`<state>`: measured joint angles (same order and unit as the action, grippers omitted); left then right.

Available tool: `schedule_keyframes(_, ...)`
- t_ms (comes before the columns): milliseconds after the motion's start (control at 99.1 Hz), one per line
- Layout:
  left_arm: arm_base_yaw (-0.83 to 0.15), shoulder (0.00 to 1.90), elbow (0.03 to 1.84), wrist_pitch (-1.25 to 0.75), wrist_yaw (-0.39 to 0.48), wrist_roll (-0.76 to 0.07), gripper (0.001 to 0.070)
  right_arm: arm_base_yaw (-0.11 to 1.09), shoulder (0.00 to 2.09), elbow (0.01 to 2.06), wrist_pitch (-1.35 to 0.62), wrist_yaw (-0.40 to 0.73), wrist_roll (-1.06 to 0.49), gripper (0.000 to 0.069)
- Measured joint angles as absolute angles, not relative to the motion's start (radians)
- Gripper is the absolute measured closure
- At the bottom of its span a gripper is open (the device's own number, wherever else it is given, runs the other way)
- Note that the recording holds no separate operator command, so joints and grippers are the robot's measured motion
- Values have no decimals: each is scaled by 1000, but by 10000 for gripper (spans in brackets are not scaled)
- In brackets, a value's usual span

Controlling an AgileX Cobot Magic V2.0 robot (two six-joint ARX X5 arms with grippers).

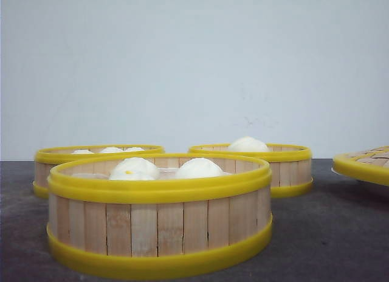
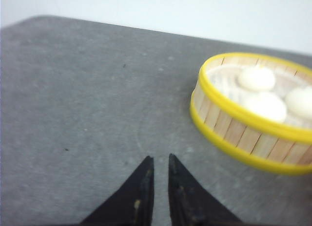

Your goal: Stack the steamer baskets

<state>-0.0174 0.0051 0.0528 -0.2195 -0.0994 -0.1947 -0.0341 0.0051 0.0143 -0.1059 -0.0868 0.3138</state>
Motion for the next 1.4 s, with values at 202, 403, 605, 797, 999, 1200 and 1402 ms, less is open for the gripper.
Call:
schedule_keyframes(202,-17,5,53,-144,-73,-308,685,-34,5,15,-76,-83,449,680)
schedule_keyframes(403,-17,58,146,-145,-73,-390,685,-34,67,117,-107,-53,551,681)
schedule_keyframes(605,-17,290,459,-204,-73,-382,685,-34,304,445,-167,-10,485,681)
schedule_keyframes(797,-18,548,759,-312,-46,-289,685,-34,558,786,-360,-26,293,681)
schedule_keyframes(999,-18,677,821,-344,42,-231,418,-31,675,894,-443,-136,213,391)
schedule_keyframes(1200,-27,792,821,-335,55,-220,331,-6,705,894,-435,-158,212,244)
schedule_keyframes(1402,-39,1027,905,-337,56,-197,328,18,750,894,-429,-171,213,238)
